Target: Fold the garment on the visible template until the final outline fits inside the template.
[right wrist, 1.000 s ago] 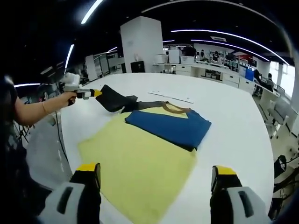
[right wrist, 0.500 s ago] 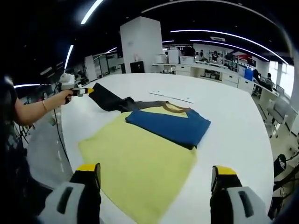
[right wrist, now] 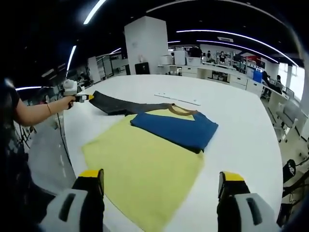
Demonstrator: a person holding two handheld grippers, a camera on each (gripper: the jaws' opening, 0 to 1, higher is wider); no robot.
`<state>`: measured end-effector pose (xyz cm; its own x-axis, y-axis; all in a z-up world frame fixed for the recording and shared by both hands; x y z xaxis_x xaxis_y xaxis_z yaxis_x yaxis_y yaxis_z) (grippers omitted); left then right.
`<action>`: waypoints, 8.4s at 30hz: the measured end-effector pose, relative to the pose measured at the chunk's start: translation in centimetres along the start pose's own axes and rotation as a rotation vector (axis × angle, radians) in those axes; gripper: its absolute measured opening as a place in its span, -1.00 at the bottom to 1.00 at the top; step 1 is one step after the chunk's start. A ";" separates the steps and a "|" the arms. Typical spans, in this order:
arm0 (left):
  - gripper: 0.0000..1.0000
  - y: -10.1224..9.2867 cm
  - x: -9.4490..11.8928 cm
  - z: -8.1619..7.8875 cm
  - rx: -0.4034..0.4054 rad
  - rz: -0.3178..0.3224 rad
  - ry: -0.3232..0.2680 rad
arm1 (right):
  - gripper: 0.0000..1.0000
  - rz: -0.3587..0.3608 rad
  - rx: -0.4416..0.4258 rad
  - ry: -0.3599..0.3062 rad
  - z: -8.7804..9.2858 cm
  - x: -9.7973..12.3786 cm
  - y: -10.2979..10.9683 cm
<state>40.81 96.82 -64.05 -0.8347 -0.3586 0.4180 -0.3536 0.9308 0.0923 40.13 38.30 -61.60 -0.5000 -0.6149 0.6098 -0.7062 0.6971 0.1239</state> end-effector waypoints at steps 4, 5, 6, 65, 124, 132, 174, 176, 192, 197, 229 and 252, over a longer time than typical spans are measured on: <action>-1.00 0.7 -0.9 1.1 0.053 0.006 0.022 | 1.00 0.006 -0.006 0.005 0.1 0.1 -0.1; -1.00 0.8 -1.1 1.4 0.030 0.005 0.034 | 1.00 0.006 -0.006 0.008 0.2 0.1 -0.1; -1.00 0.8 -1.3 1.5 0.014 0.007 0.037 | 1.00 0.007 -0.008 0.009 0.2 0.1 -0.1; -0.73 0.8 -3.5 6.2 0.163 -0.027 0.247 | 1.00 0.029 -0.016 0.048 0.7 0.5 -0.2; -0.97 -12.6 -3.5 -4.5 0.106 0.288 0.017 | 1.00 -0.027 0.003 0.027 1.5 -0.1 0.5; -0.97 -15.1 -3.2 -5.5 0.111 0.335 -0.002 | 1.00 -0.039 0.007 0.030 1.6 -0.3 0.9; -0.98 -29.3 -1.8 -8.0 0.097 0.586 -0.019 | 1.00 -0.054 0.013 0.039 2.1 -0.8 1.4; -0.98 -29.8 -1.9 -8.0 0.097 0.594 -0.016 | 1.00 -0.050 0.012 0.043 2.2 -0.8 1.3; -0.98 -34.5 -0.9 -8.9 0.119 0.690 -0.063 | 1.00 -0.039 -0.001 0.042 2.5 -0.8 1.0; -0.98 -35.6 -0.6 -9.1 0.115 0.720 -0.083 | 1.00 -0.033 -0.008 0.042 2.7 -0.7 0.8; -0.98 -43.1 1.2 -6.9 0.059 0.876 -0.061 | 1.00 -0.010 -0.055 0.054 4.0 -0.6 -0.2; -0.73 -47.5 1.4 -0.9 -0.092 0.929 0.025 | 1.00 -0.001 -0.088 0.051 4.9 -0.7 -0.7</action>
<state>56.79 52.13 -67.05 -0.7564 0.5329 0.3794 0.4867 0.8460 -0.2179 38.53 36.44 -65.94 -0.4718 -0.5976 0.6483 -0.6588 0.7276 0.1913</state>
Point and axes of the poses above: the point that each gripper's makers call its tool centre point, and the gripper's own axes: x roughly backward along the fingers, y roughly to its left, z roughly out of its underside, the point moved 8 cm from there along x, roughly backward along the fingers, and after that the axes turned 3 degrees about -z, right-handed, at the moved point
